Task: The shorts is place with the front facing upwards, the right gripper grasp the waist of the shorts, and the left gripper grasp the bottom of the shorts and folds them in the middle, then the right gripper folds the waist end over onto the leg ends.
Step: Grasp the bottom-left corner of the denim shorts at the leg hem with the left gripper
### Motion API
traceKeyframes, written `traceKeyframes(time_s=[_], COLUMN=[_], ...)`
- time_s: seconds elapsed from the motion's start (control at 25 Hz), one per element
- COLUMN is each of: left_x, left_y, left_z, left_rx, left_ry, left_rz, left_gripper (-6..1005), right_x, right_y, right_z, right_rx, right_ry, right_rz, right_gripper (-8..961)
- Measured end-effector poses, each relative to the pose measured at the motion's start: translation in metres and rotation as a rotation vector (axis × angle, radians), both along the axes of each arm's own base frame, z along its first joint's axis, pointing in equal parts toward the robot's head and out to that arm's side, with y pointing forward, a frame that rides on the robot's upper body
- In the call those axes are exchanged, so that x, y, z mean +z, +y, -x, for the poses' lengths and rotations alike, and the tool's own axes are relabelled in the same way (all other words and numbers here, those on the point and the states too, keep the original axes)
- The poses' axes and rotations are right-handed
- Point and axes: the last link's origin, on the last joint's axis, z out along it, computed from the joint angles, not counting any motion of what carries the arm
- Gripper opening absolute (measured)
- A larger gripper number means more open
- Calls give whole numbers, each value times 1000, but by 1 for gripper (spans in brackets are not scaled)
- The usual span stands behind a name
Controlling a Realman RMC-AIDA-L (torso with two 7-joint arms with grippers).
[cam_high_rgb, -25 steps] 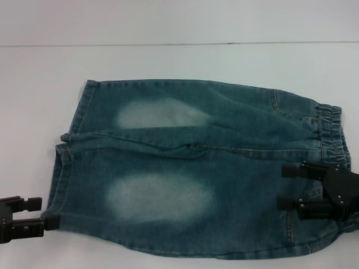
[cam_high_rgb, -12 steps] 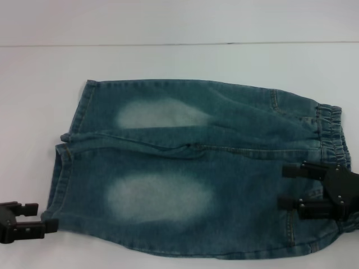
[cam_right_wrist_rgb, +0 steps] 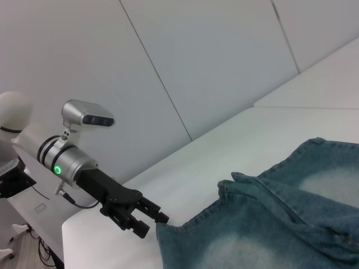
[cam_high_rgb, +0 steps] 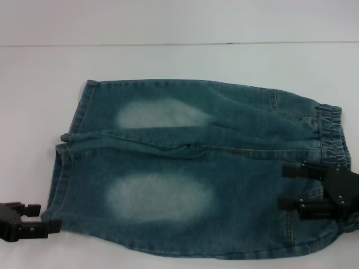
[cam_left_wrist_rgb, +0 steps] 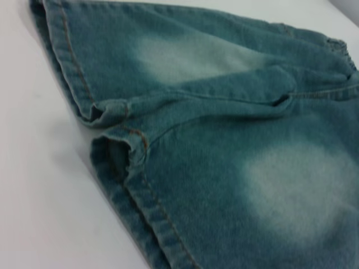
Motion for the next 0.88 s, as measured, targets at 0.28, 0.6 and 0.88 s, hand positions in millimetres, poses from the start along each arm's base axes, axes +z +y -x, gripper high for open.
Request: traceKeyframes(time_s=[0.28,0.6,0.88], left_x=[-3,-8,-9], left_y=[1,2,8], left_z=[-2,-6,-12], left_rx=[4,4,-17], left_ry=[7,13,7], left_rz=[28,68,71], left_gripper=[846,841,819], right_x=[0,-1,-1], right_y=[0,0,0], right_z=[0,0,0], right_rx=[0,0,-2], right_ry=[0,-1,-1], right_rz=[2,2,2], right_gripper=[945,945,945])
